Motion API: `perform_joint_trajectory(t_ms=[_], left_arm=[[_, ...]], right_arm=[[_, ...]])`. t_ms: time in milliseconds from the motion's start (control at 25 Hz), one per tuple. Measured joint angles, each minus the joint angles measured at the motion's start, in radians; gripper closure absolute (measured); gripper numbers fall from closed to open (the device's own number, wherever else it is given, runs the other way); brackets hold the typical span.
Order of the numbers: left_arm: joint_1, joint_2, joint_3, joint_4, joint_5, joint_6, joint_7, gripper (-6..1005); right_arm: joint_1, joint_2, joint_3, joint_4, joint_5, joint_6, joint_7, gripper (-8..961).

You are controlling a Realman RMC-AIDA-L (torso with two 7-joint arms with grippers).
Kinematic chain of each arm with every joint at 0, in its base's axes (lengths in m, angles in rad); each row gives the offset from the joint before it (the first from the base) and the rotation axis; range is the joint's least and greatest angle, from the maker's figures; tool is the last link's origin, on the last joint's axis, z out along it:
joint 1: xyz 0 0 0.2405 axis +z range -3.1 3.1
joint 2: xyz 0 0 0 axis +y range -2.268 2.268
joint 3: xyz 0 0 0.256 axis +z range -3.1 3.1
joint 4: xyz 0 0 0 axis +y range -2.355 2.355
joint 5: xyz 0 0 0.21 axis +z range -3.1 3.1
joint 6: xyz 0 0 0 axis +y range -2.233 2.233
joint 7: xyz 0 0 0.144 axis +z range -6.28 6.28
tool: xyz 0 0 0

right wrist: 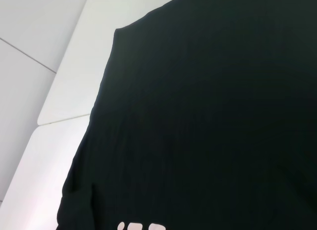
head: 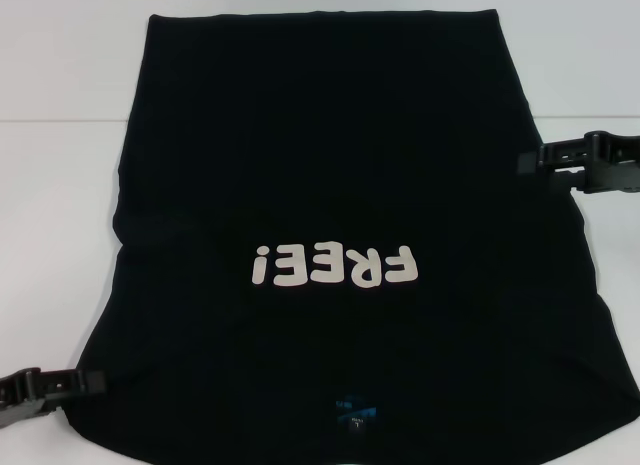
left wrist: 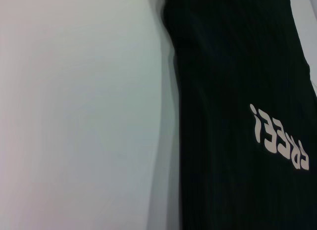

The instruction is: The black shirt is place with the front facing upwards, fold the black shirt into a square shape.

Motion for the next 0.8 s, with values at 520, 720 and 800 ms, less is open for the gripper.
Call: perform_joint_trajectory(t_ms=[520, 720, 800], left_arm=[[-0.003, 0.006, 0.000, -0.001, -0.005, 0.019, -0.004, 746], [-0.015, 0.014, -0.014, -0.005, -0.029, 0.080, 0.027, 930], [-0.020, 0.020, -0.019, -0.010, -0.047, 0.099, 0.035, 1001]], right_arm=[[-0.017, -0.005, 0.005, 0.002, -0.001, -0.002, -0.018, 206], [-0.044, -0.007, 0.014, 0.003, -0.001, -0.041, -0.082, 205], [-0.054, -0.009, 0.025, 0.000, 0.001, -0.066, -0.117, 205]])
